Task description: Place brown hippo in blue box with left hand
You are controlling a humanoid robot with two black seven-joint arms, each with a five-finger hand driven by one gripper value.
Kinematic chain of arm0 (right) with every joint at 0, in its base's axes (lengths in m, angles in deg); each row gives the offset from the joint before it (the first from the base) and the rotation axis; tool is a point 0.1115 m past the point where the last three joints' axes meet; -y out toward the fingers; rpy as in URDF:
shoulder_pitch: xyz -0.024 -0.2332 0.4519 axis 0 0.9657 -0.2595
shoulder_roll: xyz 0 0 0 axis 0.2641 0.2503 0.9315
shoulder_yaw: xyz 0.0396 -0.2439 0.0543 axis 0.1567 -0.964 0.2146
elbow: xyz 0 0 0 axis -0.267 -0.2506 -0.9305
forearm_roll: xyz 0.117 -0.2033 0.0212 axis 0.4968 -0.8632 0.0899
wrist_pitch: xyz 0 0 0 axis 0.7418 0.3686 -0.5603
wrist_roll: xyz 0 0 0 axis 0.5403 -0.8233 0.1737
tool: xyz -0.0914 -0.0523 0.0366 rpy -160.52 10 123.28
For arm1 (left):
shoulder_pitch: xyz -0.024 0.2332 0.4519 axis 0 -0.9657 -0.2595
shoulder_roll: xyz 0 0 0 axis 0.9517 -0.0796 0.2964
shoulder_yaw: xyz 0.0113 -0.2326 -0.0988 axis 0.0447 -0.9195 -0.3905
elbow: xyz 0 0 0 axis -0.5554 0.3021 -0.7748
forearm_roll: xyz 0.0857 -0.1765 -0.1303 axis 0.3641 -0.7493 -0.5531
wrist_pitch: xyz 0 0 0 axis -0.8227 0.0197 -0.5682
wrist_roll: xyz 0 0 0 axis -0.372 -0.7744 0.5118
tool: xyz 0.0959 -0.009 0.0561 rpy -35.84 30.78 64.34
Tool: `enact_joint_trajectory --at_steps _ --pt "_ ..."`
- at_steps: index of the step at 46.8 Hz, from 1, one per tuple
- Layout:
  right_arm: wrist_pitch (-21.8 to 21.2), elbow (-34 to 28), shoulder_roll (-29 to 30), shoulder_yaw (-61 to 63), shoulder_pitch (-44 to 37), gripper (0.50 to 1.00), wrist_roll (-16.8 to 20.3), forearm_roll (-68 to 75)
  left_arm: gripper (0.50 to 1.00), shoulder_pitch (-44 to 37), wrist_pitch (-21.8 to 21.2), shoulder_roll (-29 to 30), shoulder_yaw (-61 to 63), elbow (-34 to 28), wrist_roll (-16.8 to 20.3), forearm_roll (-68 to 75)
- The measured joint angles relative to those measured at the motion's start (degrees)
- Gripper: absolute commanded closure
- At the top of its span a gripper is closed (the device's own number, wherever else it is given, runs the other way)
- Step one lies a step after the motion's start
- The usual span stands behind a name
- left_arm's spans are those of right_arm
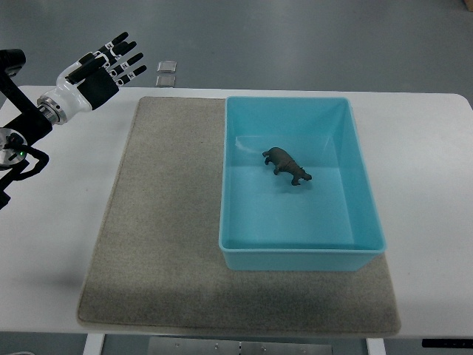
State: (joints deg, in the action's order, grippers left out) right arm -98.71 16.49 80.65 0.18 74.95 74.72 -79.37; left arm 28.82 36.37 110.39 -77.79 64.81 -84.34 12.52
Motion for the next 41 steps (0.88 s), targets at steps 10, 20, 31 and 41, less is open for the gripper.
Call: enact_joint_trajectory --at_steps 10,20,31,41 --pt "0.00 0.00 0.00 0.00 0.00 0.564 0.00 0.00 0.501 0.02 0.00 -0.35 -0.02 0.02 0.00 0.00" --pt "-0.31 -0.40 0.00 0.09 0.00 0.564 0.00 0.15 0.501 0.06 0.00 -0.34 -0.02 0.02 0.00 0.00" --pt "-0.78 -0.70 0.00 0.21 0.02 0.564 -0.08 0.09 0.501 0.06 0.00 -0.37 -0.02 0.00 0.00 0.00" --pt "-0.74 -0.71 0.00 0.15 0.09 0.564 -0.09 -0.16 0.501 0.06 0.00 -0.30 -0.02 0.00 0.00 0.00"
